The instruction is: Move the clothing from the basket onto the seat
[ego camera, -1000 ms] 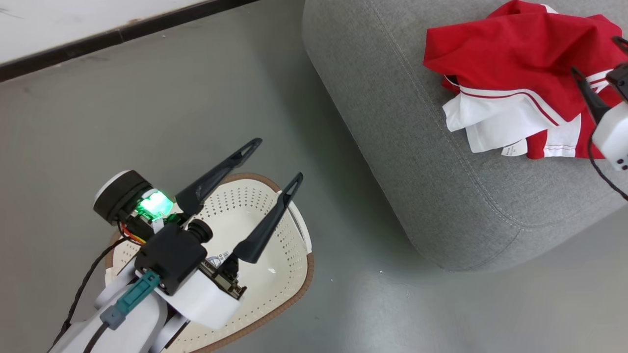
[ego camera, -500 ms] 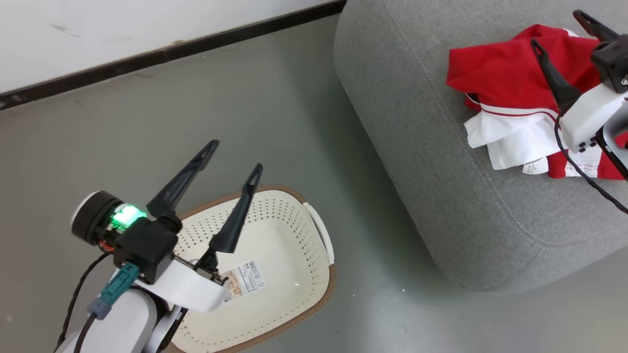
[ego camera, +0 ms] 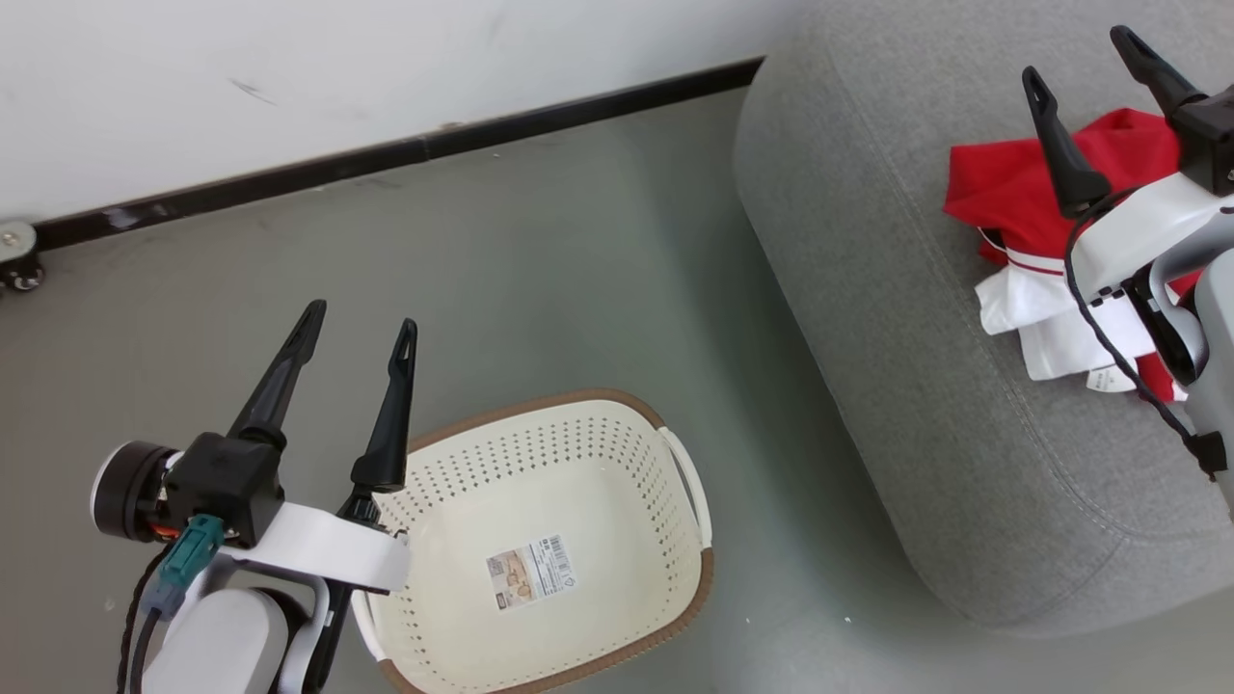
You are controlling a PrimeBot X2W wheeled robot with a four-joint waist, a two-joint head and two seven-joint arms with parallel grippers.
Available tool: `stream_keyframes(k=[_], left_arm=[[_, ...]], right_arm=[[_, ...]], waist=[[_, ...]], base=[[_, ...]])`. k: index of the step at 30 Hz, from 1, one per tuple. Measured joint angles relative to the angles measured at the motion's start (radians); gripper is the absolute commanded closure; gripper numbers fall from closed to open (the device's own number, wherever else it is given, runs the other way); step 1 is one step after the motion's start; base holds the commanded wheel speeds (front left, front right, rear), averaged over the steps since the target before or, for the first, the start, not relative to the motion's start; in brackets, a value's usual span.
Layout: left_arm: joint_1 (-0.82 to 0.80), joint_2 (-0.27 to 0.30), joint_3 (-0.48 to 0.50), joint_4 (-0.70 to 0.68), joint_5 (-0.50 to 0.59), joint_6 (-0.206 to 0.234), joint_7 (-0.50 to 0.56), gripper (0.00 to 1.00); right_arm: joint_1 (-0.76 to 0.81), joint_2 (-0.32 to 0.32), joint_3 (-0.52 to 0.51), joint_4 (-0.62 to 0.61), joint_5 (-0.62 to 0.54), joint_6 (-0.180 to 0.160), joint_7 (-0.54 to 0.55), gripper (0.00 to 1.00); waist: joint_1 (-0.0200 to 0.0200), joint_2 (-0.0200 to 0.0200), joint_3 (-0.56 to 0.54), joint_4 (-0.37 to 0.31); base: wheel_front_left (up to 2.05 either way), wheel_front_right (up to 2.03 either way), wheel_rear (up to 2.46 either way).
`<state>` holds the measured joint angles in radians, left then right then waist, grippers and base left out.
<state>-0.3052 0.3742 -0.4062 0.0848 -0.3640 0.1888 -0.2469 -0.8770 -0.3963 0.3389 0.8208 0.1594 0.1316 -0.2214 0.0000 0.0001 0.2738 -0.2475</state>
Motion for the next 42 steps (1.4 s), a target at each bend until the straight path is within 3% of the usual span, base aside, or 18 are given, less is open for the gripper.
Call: stream_keyframes(k=[7,20,42], left_arm=[[0.040,-0.040,0.033,0.025,-0.015,0.041,-0.001,0.00],[0.102,-0.080,0.046,0.046,-0.023,0.073,-0.006,0.00],[0.146,-0.140,0.037,0.076,0.014,0.099,-0.006,0.00]], right_arm=[[0.055,0.039,-0.112,0.001,0.010,0.000,-0.018,0.00],[0.195,0.119,-0.236,-0.037,0.000,0.000,-0.025,0.00],[0.512,0.304,-0.297,-0.214,-0.072,0.000,-0.028,0.00]], waist=[[0.0000,0.0000,-0.040,0.044],[0.0000,0.0000,-0.115,0.110],[0.0000,0.0000,-0.230,0.206]], base=[[0.00,0.00,0.00],[0.00,0.00,0.00],[0.00,0.00,0.00]])
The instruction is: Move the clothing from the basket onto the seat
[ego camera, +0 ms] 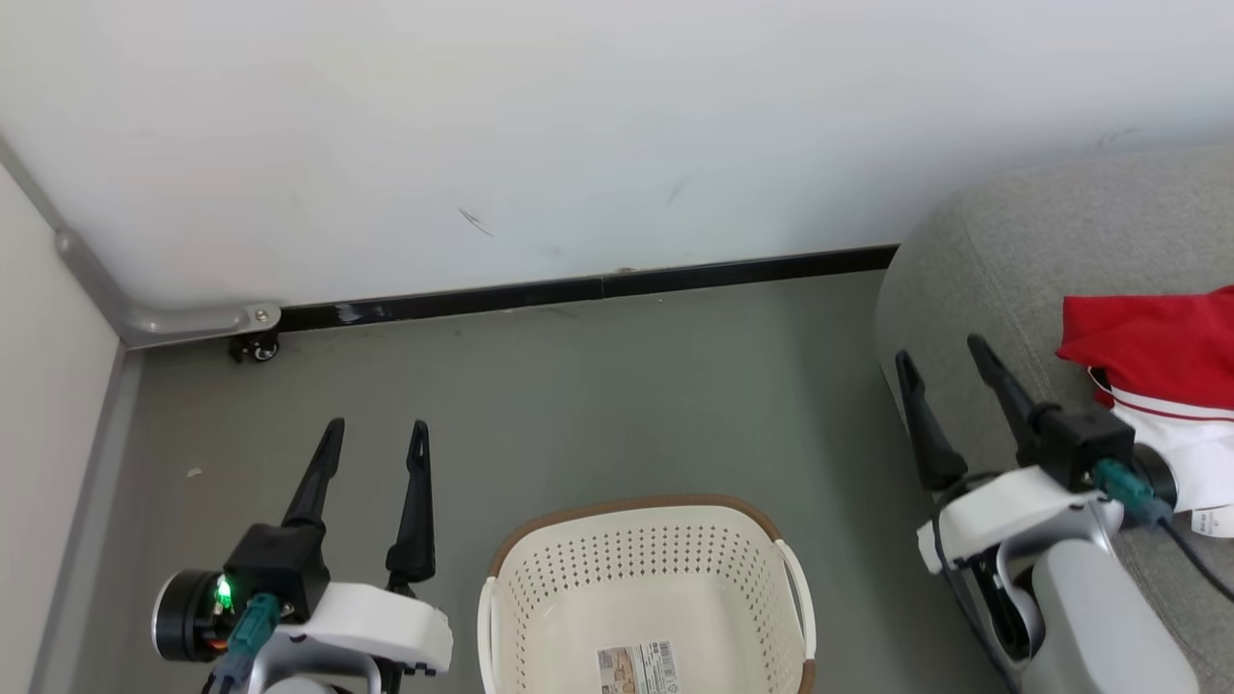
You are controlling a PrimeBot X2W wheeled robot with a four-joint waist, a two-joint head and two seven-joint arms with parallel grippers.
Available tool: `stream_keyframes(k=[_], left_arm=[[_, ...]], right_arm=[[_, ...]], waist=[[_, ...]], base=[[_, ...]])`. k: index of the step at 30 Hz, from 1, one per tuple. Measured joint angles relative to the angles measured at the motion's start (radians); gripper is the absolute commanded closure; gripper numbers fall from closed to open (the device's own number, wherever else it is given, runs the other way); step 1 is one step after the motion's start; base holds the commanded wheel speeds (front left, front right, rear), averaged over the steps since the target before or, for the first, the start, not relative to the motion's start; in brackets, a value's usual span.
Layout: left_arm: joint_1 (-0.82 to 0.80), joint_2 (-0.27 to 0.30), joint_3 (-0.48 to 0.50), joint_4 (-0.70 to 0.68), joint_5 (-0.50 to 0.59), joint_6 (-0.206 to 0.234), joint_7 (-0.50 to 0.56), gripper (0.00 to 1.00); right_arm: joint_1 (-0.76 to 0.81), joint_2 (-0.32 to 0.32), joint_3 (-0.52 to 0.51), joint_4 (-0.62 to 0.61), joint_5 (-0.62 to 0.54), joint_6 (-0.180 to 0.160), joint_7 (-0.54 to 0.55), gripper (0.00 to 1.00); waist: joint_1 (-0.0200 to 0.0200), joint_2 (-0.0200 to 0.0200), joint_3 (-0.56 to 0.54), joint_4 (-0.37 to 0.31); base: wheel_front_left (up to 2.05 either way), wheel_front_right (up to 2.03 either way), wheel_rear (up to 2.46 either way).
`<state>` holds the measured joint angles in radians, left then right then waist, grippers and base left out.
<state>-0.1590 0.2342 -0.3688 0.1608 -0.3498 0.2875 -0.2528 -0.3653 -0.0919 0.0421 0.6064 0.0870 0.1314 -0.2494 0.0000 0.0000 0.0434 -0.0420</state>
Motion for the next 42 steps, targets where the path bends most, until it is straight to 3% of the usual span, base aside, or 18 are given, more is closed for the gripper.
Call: stream_keyframes(k=[17,42], left_arm=[[0.074,-0.006,-0.020,0.053,0.019,0.004,0.000,0.00],[0.076,-0.005,-0.019,0.080,0.036,0.022,0.000,0.00]], right_arm=[[0.228,0.039,-0.057,-0.116,-0.031,0.000,0.000,0.00],[0.332,0.044,-0.021,-0.280,0.032,0.000,0.012,0.00]], waist=[[0.0000,0.0000,-0.060,0.044],[0.0000,0.0000,-0.068,0.055]], base=[[0.00,0.00,0.00],[0.00,0.00,0.00]])
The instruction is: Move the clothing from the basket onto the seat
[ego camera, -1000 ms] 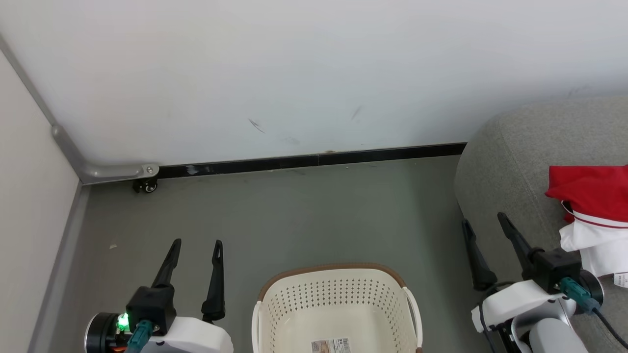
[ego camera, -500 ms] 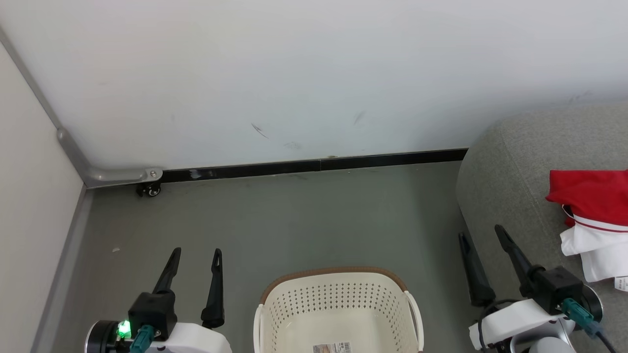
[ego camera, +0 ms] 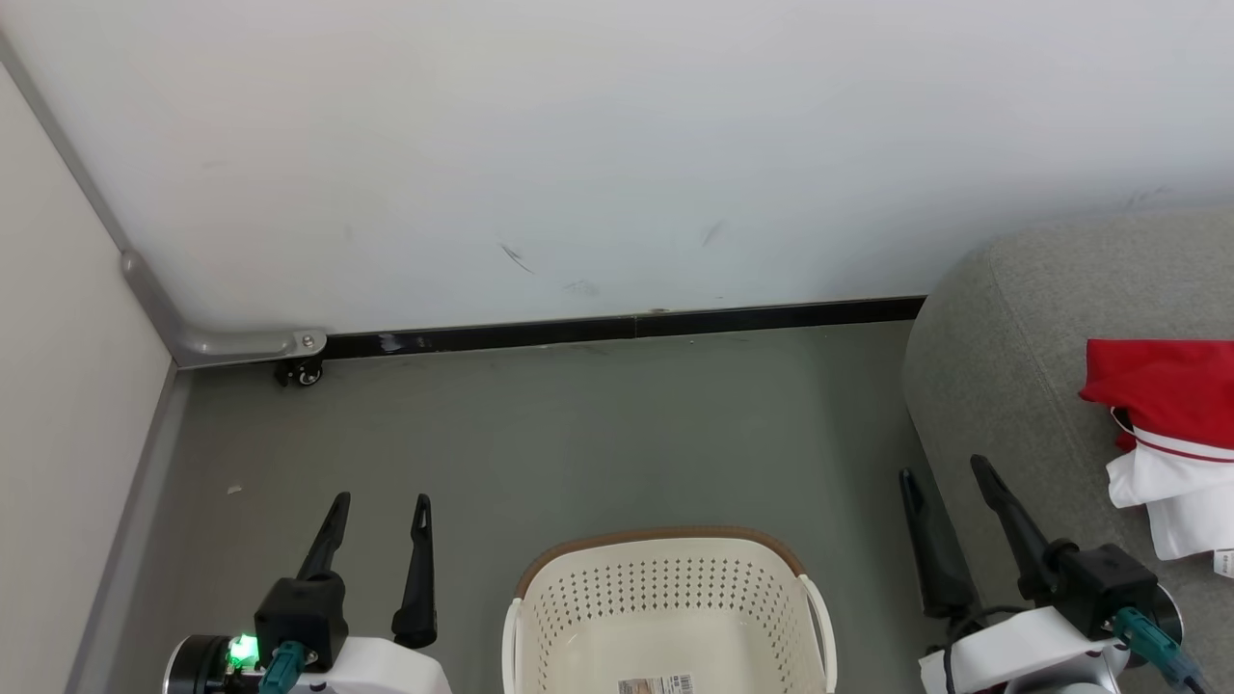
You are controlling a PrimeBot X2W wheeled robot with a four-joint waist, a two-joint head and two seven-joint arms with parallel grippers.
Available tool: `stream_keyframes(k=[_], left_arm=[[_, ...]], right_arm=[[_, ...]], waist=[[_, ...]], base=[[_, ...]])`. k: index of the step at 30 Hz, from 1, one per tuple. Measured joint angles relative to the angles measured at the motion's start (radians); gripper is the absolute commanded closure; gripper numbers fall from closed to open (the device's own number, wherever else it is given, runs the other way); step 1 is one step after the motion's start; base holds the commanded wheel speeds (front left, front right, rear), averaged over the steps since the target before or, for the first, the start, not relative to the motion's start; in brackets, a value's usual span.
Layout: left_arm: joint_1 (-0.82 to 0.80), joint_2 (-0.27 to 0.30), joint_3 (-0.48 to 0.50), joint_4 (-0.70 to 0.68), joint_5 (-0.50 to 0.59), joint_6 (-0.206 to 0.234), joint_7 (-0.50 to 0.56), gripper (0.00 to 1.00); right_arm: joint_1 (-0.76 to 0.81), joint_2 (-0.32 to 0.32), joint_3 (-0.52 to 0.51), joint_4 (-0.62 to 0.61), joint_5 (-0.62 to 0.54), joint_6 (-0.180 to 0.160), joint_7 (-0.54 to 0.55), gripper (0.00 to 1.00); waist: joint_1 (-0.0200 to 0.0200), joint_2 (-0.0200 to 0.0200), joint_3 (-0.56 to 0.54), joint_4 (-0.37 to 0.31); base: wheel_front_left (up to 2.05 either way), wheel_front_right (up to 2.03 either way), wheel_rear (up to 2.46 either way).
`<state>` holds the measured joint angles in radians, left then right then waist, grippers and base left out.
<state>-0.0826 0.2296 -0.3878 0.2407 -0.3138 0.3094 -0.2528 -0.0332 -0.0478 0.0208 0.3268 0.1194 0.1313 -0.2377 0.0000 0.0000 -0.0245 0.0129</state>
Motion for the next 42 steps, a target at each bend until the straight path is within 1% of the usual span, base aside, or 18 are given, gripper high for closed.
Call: stream_keyframes(k=[7,18,20,36,42], left_arm=[[0.000,0.005,0.006,0.016,0.008,0.018,0.000,0.00],[0.000,0.010,0.019,0.021,0.010,0.031,0.000,0.00],[0.000,0.011,0.021,0.021,0.013,0.039,0.000,0.00],[0.000,0.015,0.022,0.037,0.019,0.043,0.000,0.00],[0.000,0.017,0.021,0.051,0.028,0.052,0.008,0.00]], right_arm=[[0.022,0.000,0.003,-0.026,0.006,0.000,0.010,0.00],[0.049,0.000,0.001,-0.057,0.016,0.000,0.027,0.00],[0.059,0.001,0.001,-0.061,0.020,0.000,0.029,0.00],[0.075,0.002,-0.002,-0.104,0.030,0.000,0.053,0.00],[0.079,0.002,-0.006,-0.118,0.030,0.000,0.055,0.00]], waist=[[0.0000,0.0000,-0.005,0.003],[0.0000,0.0000,-0.013,0.008],[0.0000,0.0000,-0.013,0.009],[0.0000,0.0000,-0.009,0.009],[0.0000,0.0000,-0.007,0.012]], base=[[0.00,0.00,0.00],[0.00,0.00,0.00],[0.00,0.00,0.00],[0.00,0.00,0.00],[0.00,0.00,0.00]])
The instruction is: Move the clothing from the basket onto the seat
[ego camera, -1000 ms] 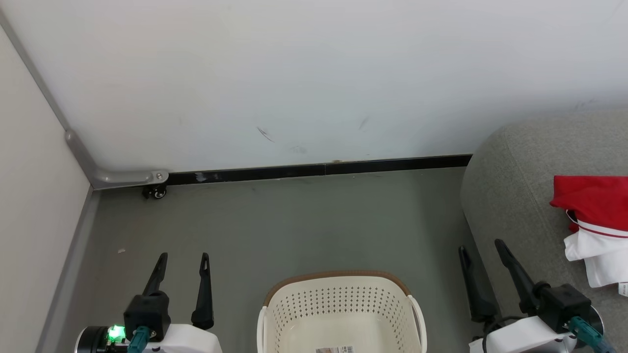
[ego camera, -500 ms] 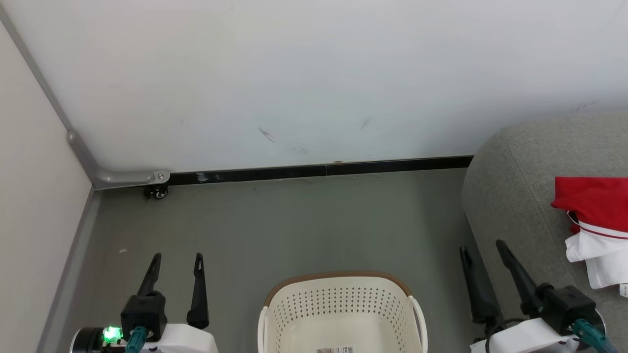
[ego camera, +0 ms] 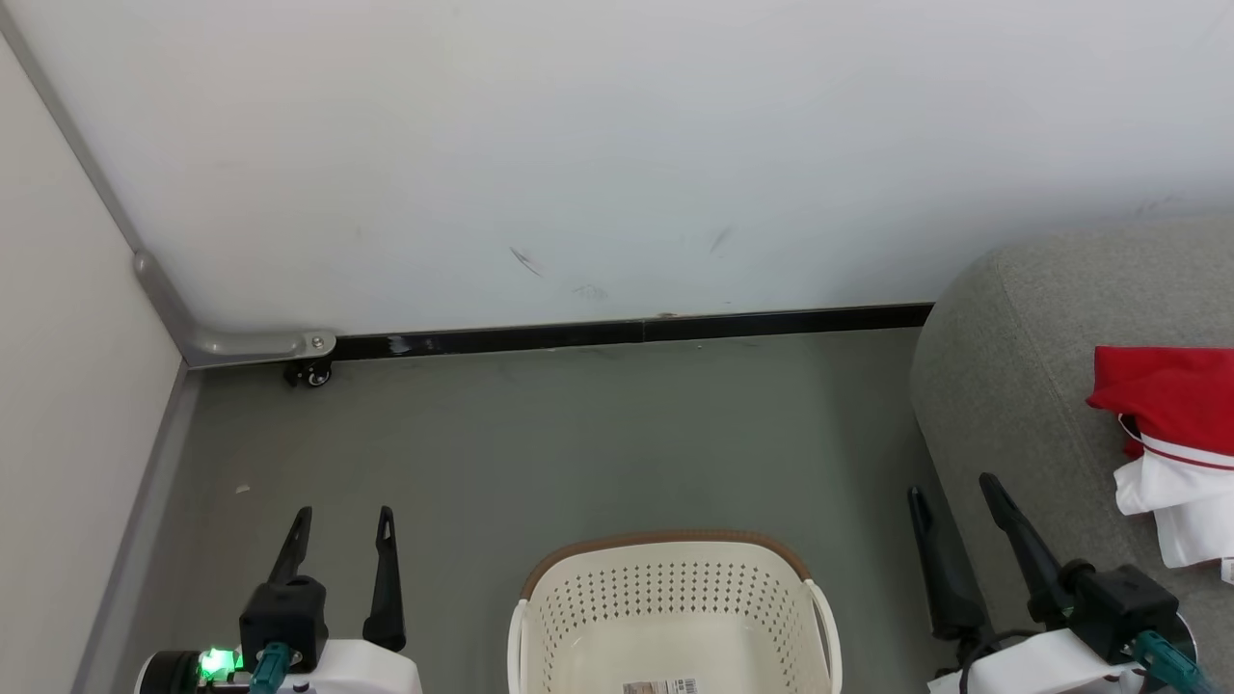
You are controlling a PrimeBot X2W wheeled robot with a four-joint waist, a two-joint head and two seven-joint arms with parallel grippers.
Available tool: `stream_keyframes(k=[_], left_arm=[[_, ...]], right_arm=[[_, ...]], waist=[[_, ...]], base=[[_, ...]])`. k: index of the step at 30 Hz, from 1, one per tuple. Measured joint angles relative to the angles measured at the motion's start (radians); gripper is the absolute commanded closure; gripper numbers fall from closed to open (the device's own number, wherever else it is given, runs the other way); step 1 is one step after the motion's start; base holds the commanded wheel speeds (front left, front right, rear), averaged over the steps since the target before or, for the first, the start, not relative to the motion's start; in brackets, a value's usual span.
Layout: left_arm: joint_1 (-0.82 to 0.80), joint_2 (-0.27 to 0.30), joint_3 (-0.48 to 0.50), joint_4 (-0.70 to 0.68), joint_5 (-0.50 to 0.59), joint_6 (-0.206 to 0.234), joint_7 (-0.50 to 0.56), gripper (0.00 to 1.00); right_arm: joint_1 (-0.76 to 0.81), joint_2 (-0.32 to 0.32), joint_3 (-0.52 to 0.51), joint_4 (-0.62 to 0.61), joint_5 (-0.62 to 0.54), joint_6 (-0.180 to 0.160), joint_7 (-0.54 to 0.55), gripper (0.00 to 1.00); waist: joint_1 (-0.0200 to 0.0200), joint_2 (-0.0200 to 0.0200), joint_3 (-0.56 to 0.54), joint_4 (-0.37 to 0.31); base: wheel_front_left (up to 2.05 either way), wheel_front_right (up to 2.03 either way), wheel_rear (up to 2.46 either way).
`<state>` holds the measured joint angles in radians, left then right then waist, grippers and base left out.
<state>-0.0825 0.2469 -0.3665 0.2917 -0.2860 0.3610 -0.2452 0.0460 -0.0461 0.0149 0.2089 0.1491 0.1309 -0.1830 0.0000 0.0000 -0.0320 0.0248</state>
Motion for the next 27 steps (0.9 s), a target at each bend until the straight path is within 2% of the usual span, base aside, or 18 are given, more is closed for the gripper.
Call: stream_keyframes(k=[5,9,13,14,20,27], left_arm=[[0.000,0.006,-0.001,0.009,0.010,0.010,0.004,0.00],[0.000,0.009,-0.001,0.014,0.017,0.018,0.009,0.06],[-0.001,0.009,-0.001,0.015,0.017,0.021,0.013,0.08],[-0.001,0.010,-0.001,0.015,0.017,0.022,0.013,1.00],[0.032,-0.021,-0.015,0.061,0.013,0.018,0.017,1.00],[0.037,-0.034,0.012,0.038,-0.066,0.007,0.043,1.00]], right_arm=[[0.003,0.001,0.000,-0.008,0.000,0.000,0.007,0.00],[0.012,0.002,-0.001,-0.013,0.000,0.000,0.009,0.00],[0.014,0.002,-0.002,-0.020,0.000,0.000,0.016,0.00],[0.014,0.002,-0.002,-0.021,0.000,0.000,0.016,1.00],[0.044,0.010,0.001,0.036,0.001,0.000,0.016,1.00],[0.048,0.010,0.006,0.027,0.079,0.000,0.016,1.00]], waist=[[0.0000,0.0000,0.003,0.002],[0.0001,0.0000,0.005,0.003],[0.0001,0.0000,0.007,0.004],[0.0000,0.0000,0.008,0.004],[0.0000,0.0000,0.008,0.004],[0.0000,0.0000,0.010,0.003]], base=[[0.00,0.00,0.00],[0.00,0.00,0.00],[0.00,0.00,0.00],[0.00,0.00,0.00],[0.00,0.00,0.00],[0.00,0.00,0.00]])
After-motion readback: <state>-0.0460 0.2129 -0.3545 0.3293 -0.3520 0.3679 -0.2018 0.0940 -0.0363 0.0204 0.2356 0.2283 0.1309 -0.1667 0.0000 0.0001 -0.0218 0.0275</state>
